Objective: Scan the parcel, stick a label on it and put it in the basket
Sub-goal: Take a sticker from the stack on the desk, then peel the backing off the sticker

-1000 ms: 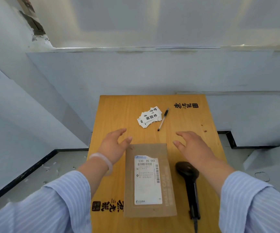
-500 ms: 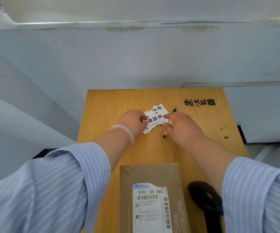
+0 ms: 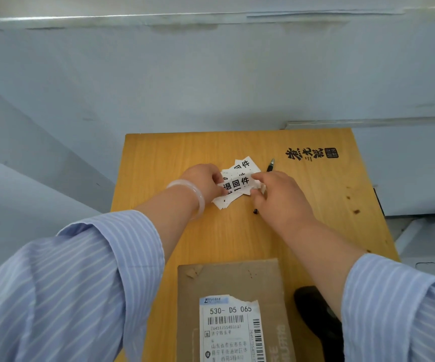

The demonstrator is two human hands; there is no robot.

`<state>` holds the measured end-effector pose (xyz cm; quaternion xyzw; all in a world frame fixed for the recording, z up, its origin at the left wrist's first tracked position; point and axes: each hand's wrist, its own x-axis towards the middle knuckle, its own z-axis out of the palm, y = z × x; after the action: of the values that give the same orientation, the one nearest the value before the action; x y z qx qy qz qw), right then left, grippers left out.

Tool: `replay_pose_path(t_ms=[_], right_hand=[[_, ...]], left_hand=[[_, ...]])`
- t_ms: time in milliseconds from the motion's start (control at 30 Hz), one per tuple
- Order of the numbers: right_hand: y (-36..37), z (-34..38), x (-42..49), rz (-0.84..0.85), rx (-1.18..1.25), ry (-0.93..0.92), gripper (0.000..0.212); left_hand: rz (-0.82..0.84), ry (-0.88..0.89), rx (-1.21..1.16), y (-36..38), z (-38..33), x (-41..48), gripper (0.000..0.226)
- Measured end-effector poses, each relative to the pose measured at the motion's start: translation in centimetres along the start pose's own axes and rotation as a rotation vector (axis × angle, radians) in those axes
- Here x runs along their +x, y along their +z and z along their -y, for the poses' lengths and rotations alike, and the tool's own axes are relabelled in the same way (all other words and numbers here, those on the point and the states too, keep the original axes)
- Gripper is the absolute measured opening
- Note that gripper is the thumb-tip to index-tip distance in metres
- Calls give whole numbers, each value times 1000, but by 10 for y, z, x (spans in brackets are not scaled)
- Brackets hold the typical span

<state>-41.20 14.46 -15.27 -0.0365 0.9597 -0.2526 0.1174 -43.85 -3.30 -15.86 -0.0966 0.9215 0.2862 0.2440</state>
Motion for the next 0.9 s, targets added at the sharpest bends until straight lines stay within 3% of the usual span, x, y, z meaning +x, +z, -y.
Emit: replay_pose_path(t_ms=[333,600,767,900], right_hand=[[-10,6,-6,-27,80,72,39],[-33,26,-28,-43,287,103,37],[-63,45,-59,-61,527,148,7],[-90,60,-93,-21,622,146,14]], left_hand=[[25,26,-60,-18,5,-13,27],[73,117,-212,-46,1,-56,18],[1,170,-327,-59,-17,-107,12],[-89,131,-503,-63,-23,-150,8]])
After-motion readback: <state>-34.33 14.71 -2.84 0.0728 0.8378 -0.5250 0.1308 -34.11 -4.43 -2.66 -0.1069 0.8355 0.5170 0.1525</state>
